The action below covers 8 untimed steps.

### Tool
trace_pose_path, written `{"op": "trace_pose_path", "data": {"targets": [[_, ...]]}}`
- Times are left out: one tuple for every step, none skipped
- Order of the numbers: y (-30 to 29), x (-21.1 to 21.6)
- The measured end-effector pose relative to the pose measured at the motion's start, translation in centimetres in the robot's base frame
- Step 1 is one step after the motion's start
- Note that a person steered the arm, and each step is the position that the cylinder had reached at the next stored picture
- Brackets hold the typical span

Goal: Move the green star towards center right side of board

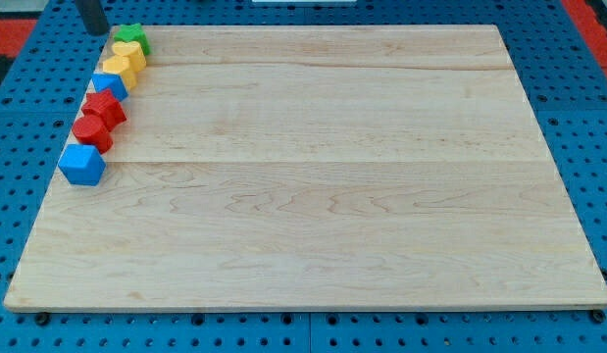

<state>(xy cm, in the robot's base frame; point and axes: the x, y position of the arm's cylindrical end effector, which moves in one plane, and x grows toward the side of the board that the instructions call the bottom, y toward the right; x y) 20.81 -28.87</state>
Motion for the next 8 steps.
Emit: {"op": "trace_pose_path", "data": {"targets": [[0.8,1.4],[0.8,1.6],[0.1,1.4],[0.1,1.3],[5.0,1.3],[9.8,1.7],[14.8,2.0],[18.9,1.8]]}}
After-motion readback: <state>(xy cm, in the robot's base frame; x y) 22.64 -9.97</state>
